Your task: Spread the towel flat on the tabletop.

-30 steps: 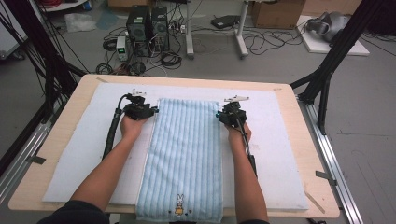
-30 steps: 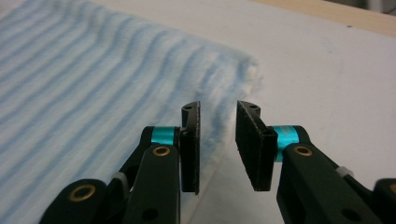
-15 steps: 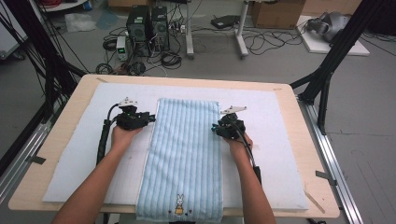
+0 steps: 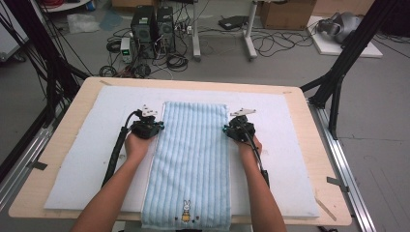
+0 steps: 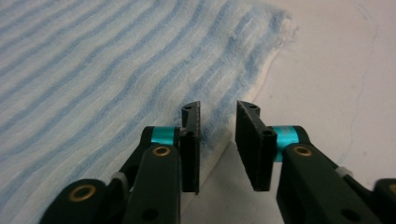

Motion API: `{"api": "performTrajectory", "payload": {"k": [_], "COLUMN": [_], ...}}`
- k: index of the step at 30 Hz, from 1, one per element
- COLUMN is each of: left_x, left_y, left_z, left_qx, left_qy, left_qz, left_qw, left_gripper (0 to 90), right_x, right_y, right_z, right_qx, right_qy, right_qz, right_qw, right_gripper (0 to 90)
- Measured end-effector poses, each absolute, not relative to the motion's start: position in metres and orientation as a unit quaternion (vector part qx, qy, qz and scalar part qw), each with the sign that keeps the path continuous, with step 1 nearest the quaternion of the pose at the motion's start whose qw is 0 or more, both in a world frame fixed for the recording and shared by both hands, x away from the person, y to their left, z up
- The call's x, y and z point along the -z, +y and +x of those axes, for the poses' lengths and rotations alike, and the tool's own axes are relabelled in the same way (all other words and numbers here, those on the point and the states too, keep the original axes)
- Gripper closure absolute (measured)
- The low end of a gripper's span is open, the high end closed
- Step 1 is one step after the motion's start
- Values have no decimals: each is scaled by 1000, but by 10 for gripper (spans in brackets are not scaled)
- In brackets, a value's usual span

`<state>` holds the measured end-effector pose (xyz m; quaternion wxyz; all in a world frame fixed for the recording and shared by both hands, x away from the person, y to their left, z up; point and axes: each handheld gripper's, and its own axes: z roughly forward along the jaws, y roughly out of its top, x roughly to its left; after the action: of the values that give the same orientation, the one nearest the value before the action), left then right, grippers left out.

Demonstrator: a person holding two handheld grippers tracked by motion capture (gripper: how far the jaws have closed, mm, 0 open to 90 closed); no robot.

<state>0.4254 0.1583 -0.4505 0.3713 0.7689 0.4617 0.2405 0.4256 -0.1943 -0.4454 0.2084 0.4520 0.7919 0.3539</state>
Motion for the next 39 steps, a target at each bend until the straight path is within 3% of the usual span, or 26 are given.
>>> {"api": "performTrajectory", "payload": {"k": [2, 6, 9, 10, 16, 21, 24, 39], "left_x": [451, 449, 446, 444, 431, 427, 429, 430], "left_y": [163, 173, 184, 188, 207, 218, 220, 223], "left_z": [427, 423, 414, 411, 386, 366, 357, 349], "left_qx": [-225, -214, -209, -202, -172, -165, -161, -169], "left_qy": [475, 471, 467, 463, 435, 407, 403, 393], "left_qz": [760, 751, 730, 726, 702, 692, 690, 695], "left_qw": [383, 409, 454, 466, 537, 573, 580, 578], "left_gripper": [887, 780, 638, 554, 300, 185, 180, 194], "right_x": [442, 432, 425, 422, 410, 410, 410, 413], "right_y": [-197, -204, -207, -209, -224, -234, -237, -251], "right_z": [418, 395, 376, 369, 341, 325, 323, 324], "right_qx": [-364, -385, -391, -394, -439, -448, -443, -451], "right_qy": [788, 792, 794, 794, 767, 766, 768, 762], "right_qz": [450, 437, 416, 414, 415, 396, 391, 390], "right_qw": [208, 184, 208, 208, 218, 237, 246, 252], "right_gripper": [673, 588, 584, 563, 364, 179, 117, 116]}}
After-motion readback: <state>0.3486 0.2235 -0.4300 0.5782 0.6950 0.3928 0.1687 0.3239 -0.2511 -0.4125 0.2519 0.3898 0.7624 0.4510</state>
